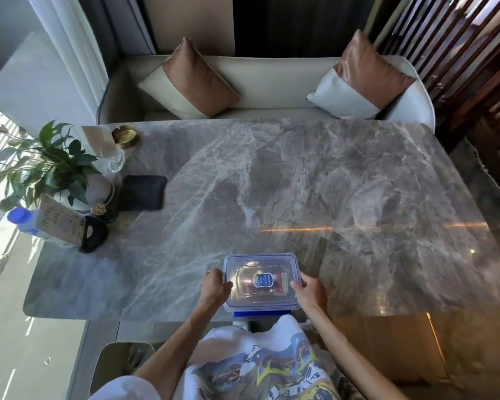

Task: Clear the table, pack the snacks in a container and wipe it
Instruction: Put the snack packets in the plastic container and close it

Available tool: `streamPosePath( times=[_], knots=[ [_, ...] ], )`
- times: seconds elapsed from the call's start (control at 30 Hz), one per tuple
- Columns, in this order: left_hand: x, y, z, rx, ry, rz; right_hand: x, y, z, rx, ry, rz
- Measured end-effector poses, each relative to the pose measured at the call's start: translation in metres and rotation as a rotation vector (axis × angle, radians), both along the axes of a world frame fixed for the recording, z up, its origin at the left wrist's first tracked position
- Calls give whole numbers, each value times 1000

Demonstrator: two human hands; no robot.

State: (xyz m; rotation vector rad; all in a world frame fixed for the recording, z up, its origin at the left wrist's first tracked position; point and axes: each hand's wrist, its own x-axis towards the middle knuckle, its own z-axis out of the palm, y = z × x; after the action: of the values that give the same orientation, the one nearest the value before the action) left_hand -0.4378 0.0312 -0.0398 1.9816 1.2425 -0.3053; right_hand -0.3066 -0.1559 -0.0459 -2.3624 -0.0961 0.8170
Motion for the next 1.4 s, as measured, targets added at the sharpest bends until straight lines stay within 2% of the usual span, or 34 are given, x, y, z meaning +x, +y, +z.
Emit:
streamPosePath(
  times=[0.4,0.53,0.6,0.67,0.7,0.77,0.83,0.97,1.07,1.13,1.27,1.4],
  knots=[
    [-1,1,-11,-101,-17,131,-4,-1,-5,-17,17,-65],
    [-1,-1,-13,-107,17,116,-1,5,-11,-6,129,-122],
    [3,-3,-13,-90,66,52,2,9,-7,-119,37,-15],
    [10,-3,-10,-51,110,-63,2,12,2,-267,-243,241],
    [15,-1,-8,-18,121,-134,1,14,4,-268,-345,378],
    [26,3,-6,64,121,-286,-5,19,3,-246,-357,614],
    [40,9,-6,94,111,-415,-12,21,-1,-283,-303,749],
    [78,21,-8,-29,169,-584,-13,21,-2,-303,-282,748],
    [99,29,-12,-169,201,-633,-12,25,5,-333,-259,746],
    [106,35,-15,-194,265,-650,-13,28,7,-347,-257,762],
    [115,34,-21,-90,278,-707,-14,28,10,-389,-244,790],
    [106,29,-22,104,160,-752,-11,30,11,-424,-211,825]
  ],
)
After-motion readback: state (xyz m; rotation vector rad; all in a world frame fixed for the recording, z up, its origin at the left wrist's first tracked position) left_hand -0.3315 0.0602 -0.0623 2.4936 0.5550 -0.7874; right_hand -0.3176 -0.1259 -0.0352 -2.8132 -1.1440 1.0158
